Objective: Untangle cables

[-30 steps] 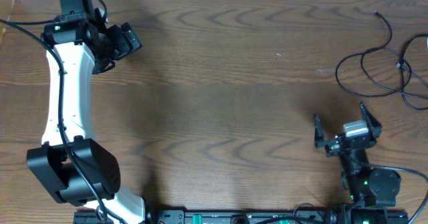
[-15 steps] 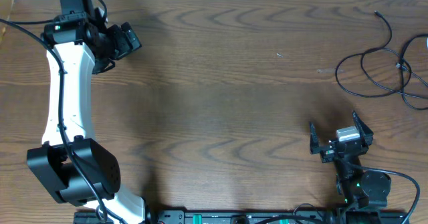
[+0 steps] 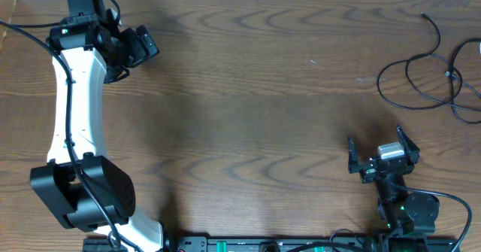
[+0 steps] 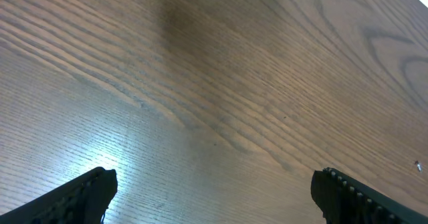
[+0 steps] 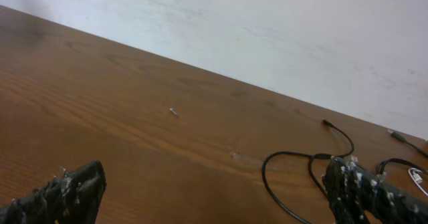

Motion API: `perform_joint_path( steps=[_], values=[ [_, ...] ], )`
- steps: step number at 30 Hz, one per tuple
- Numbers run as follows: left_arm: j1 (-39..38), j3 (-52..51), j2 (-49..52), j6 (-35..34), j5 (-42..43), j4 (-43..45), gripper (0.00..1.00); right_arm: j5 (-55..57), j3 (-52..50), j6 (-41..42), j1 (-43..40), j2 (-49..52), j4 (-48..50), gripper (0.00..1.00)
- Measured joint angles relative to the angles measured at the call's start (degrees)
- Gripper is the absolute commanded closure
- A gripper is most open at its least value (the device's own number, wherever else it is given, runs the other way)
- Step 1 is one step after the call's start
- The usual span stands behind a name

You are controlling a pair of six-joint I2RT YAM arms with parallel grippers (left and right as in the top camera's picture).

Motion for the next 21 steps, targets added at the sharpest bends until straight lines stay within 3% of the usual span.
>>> perform_joint_path(
  steps=[12,17,21],
  values=[
    [-0.31,-0.81,-2.51,0.76,-3.21,1.66,0.02,0.00,0.00,0.00,0.00,0.00,0.00,0.01],
    [-3.76,-9.73,-14.86,3.65,-4.13,13.97,0.02,0.04,0.00,0.00,0.00,0.00,0.00,0.01],
    [-6.34,-23.76,-29.14,4.76,-4.33,23.74,0.02,0.15,0.00,0.00,0.00,0.00,0.00,0.01]
  ],
)
